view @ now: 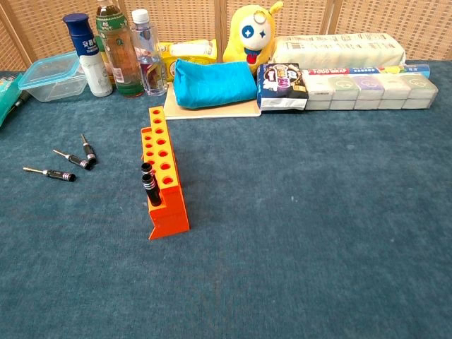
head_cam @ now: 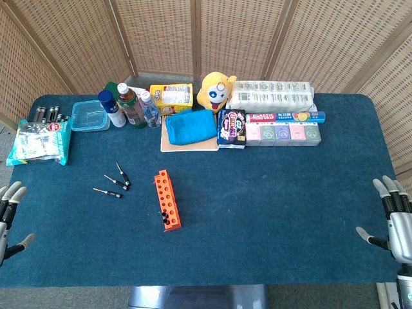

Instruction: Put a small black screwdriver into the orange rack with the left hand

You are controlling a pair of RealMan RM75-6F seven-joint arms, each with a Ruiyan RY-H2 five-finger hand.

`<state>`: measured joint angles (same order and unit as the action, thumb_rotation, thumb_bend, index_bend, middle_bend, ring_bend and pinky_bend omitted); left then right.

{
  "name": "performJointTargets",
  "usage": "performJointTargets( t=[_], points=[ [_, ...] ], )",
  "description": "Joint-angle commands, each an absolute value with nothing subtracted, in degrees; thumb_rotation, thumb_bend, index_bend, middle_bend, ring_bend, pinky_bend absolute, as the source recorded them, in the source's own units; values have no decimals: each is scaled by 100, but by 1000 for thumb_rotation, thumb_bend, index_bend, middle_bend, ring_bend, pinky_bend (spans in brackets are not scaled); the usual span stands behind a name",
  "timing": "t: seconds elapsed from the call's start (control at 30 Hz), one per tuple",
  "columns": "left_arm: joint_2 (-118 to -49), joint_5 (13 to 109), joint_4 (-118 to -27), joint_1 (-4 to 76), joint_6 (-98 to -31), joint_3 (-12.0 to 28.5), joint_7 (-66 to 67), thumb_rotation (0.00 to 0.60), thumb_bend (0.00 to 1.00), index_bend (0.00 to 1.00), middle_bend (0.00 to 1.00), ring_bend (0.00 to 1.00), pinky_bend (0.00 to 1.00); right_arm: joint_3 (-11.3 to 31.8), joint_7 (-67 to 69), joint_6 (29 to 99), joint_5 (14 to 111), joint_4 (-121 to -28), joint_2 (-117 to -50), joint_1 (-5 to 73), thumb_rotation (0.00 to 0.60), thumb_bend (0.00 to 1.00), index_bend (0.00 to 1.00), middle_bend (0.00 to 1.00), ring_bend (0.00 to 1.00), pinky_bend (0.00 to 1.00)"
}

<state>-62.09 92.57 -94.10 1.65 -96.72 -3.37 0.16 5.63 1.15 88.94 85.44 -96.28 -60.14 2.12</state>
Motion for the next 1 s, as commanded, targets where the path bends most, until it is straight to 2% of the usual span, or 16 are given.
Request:
performJointTargets(
  t=[0.03,0.23,0.3,0.33,0.37,0.4,0.43,0.47,0.5,0.53,0.57,0.73,0.87,1.0],
  points=[
    [-6197,9255,-9421,161,-9625,-334,41,600,76,0,0,0,104,572,91,8920,8539,-9671,-5997,202,600,0,19,24,25,81],
    [-6171,9285,-9456,197,-9468,-339,28,600,86,0,0,0,104,588,136,8897,8478,-9678,-5989,197,600,0,19,23,24,81],
    [-6185,9272,-9449,221,-9398,-325,-15,600,102,0,75,69,135,595,156,8869,8444,-9686,-5983,203,600,0,19,24,24,81],
    [-6191,9260,-9457,238,-9353,-321,-51,600,111,0,197,183,200,599,171,8864,8438,-9695,-5978,204,600,0,19,25,24,81],
    [-6193,9252,-9468,257,-9311,-314,-92,600,115,0,401,374,325,604,185,8863,8433,-9700,-5973,205,600,0,19,25,24,81],
    [-6211,9253,-9471,304,-9249,-285,-165,600,116,0,552,518,446,613,195,8861,8423,-9700,-5970,208,600,0,19,25,25,81],
    [-6231,9255,-9453,343,-9211,-255,-198,600,119,0,755,724,639,618,199,8852,8410,-9694,-5969,211,600,0,19,25,25,81],
    [-6254,9249,-9427,376,-9179,-223,-211,600,121,0,906,885,824,622,206,8837,8393,-9688,-5969,215,600,0,19,25,25,81],
    [-6291,9237,-9409,462,-9040,-196,-249,600,122,0,957,946,910,626,222,8808,8366,-9677,-5970,222,600,0,19,25,25,81],
    [-6302,9226,-9415,527,-8910,-195,-295,600,125,0,990,990,976,627,239,8786,8346,-9671,-5969,227,600,0,19,25,25,81],
    [-6300,9186,-9428,601,-8745,-193,-313,600,127,0,1000,1000,1000,626,261,8766,8329,-9668,-5966,228,600,0,19,25,25,81],
    [-6265,8891,-9627,1018,-7924,-79,-30,600,162,10,1000,1000,1000,614,426,8737,8352,-9661,-5919,226,600,0,19,25,25,81],
    [-6406,8642,-9710,1371,-7366,95,149,600,234,120,1000,1000,1000,596,561,8761,8422,-9674,-5877,212,600,0,19,25,25,81],
    [-6515,8395,-9759,1723,-6776,216,226,600,321,158,1000,1000,1000,587,647,8732,8420,-9682,-5846,212,600,0,19,25,24,81]
  ],
)
